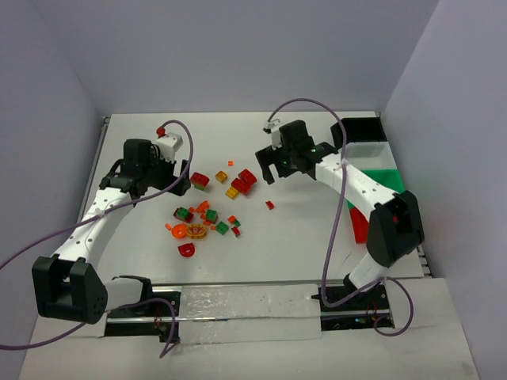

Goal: Sort the legos into containers by color

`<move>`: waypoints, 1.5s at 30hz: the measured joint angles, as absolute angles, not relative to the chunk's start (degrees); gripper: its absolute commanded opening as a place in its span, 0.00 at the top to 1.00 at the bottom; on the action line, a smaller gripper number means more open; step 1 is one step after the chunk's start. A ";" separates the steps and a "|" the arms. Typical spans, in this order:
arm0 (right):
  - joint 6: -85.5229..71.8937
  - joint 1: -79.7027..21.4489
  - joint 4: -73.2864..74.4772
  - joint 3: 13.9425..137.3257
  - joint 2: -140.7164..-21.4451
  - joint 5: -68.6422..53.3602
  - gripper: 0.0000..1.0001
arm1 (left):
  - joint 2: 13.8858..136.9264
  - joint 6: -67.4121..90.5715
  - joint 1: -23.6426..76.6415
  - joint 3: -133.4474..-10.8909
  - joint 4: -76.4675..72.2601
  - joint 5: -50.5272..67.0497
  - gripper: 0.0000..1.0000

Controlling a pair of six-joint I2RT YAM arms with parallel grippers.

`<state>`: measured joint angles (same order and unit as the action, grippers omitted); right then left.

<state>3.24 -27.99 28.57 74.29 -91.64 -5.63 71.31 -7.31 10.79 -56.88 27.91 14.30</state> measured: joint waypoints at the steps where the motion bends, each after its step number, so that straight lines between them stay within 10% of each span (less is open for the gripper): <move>1: 3.05 -28.63 29.19 76.10 -93.38 -5.30 0.00 | 71.32 -7.31 10.79 -56.88 27.89 14.13 0.01; 29: 1.98 -33.02 37.79 102.89 -119.14 -5.58 0.10 | 74.10 -8.27 10.79 -56.88 27.59 13.02 0.01; 45: 4.54 -33.41 39.09 103.57 -126.50 -4.97 0.53 | 75.46 -8.86 10.77 -56.88 26.74 12.58 0.01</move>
<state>4.54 -33.41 39.09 103.57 -126.50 -4.97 75.46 -8.86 10.77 -56.88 26.74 12.58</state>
